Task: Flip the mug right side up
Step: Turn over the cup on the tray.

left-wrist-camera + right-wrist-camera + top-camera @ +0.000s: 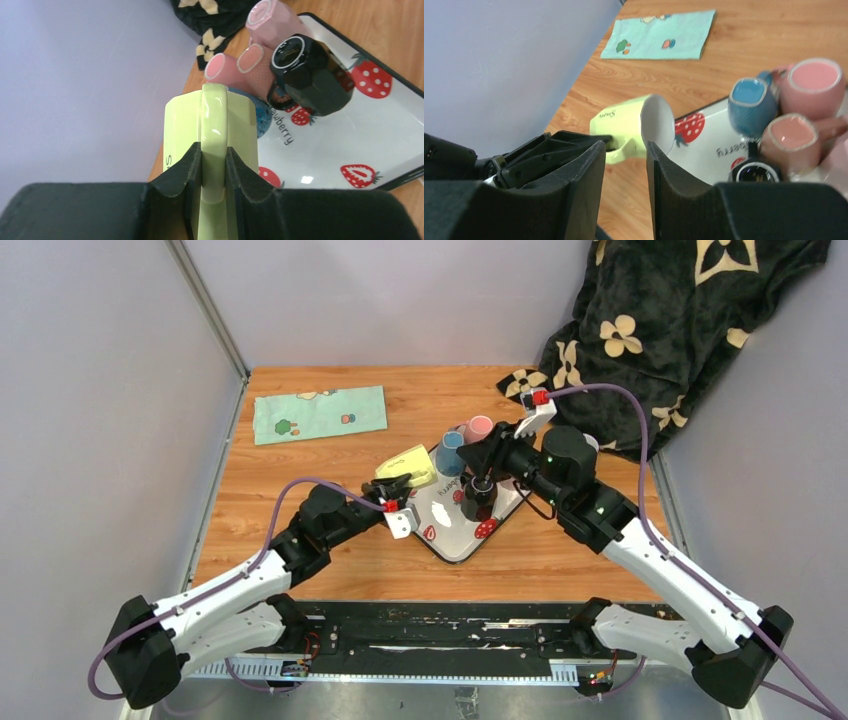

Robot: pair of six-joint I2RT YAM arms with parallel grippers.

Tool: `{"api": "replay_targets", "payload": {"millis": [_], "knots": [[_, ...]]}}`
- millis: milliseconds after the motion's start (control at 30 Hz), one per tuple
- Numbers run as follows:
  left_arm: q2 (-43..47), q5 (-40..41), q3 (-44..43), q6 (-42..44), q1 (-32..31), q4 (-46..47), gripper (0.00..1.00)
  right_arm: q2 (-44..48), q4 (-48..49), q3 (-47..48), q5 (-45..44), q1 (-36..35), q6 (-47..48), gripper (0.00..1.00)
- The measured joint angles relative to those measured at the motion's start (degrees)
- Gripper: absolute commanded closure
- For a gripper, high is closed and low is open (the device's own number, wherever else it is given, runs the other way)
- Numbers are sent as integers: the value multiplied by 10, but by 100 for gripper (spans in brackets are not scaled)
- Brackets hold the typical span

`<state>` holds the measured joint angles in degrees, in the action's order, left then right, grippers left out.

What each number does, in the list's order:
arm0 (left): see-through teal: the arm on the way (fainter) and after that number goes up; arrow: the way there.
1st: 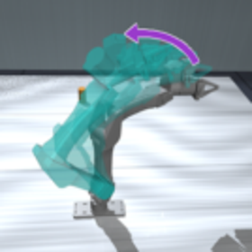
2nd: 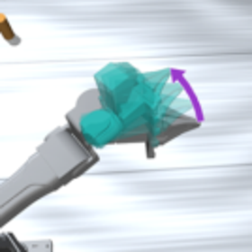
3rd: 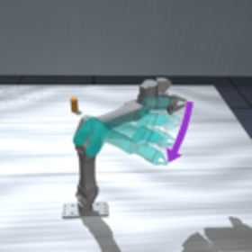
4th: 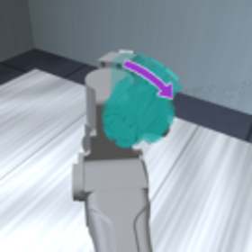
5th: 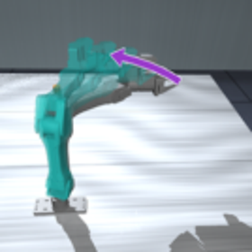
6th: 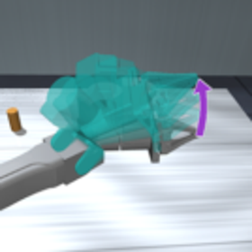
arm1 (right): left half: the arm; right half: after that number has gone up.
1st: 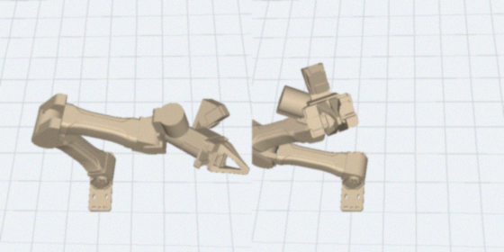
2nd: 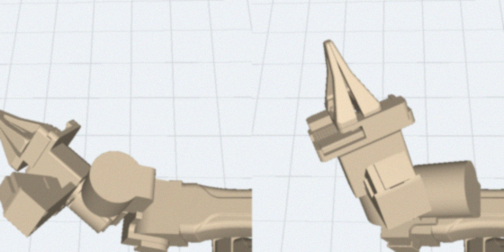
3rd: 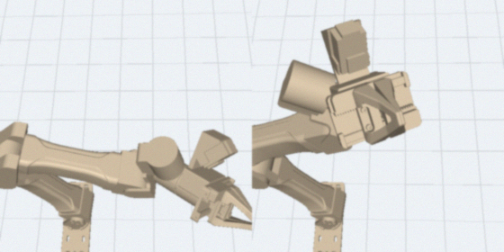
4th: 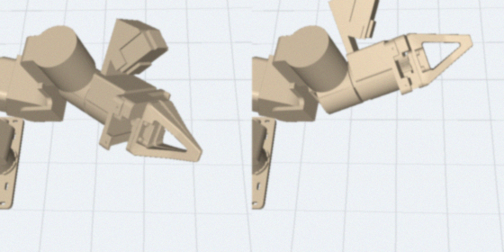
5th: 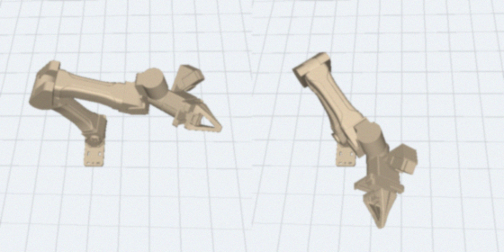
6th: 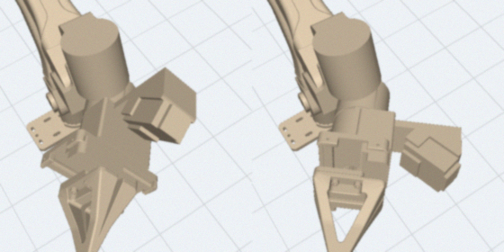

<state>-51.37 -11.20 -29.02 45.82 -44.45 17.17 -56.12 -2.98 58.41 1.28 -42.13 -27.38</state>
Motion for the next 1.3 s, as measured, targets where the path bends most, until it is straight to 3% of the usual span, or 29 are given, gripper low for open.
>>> {"api": "replay_targets", "payload": {"millis": [300, 533, 767, 1300], "knots": [[-12, 31, 0, 35, 0, 40, 100, -48, -52, 9, 18, 2, -224, 56], [-45, 16, 0, 63, 0, 74, 100, -80, -45, 9, 71, 18, -347, 50], [-52, 9, 0, 82, 0, 92, 100, -87, -38, 8, 93, 28, -405, 45], [-53, 6, 0, 88, 0, 110, 100, -115, -37, -3, 114, 37, -458, 44]]}}
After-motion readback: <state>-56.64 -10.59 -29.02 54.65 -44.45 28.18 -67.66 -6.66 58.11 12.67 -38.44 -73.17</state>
